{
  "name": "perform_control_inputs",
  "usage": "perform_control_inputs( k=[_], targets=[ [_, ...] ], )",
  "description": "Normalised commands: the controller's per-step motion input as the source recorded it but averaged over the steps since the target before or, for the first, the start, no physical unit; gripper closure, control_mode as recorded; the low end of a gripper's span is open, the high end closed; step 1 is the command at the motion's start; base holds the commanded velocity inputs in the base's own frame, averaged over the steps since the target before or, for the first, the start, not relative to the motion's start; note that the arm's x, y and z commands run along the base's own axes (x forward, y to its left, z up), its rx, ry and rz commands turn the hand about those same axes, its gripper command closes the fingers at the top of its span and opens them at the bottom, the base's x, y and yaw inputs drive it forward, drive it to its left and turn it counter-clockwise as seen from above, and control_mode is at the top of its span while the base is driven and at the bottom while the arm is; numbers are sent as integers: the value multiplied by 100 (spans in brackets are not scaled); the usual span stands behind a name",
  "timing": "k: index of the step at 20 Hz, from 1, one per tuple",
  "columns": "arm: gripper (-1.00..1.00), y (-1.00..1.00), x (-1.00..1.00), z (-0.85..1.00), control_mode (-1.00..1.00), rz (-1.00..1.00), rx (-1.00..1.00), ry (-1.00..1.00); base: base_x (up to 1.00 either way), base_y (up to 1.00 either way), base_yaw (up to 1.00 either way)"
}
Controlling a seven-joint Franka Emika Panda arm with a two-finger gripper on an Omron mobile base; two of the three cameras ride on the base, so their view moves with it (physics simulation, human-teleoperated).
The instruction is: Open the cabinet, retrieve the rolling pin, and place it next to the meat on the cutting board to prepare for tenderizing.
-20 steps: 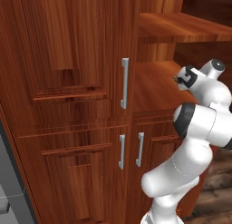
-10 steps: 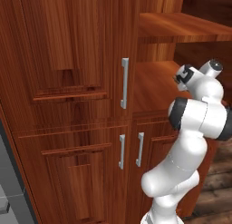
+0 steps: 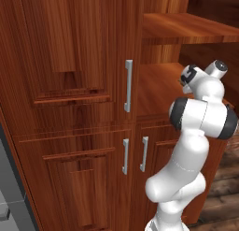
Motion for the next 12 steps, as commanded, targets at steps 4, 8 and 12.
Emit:
perform_control_inputs(
  k=[4, 8, 12],
  targets=[
    [100, 13, 1, -49, -100, 2, 0, 5, 0, 0, 0],
    [100, 12, 0, -40, -100, 1, 0, 2, 0, 0, 0],
    [100, 29, -6, -27, -100, 0, 0, -4, 0, 0, 0]
  ],
)
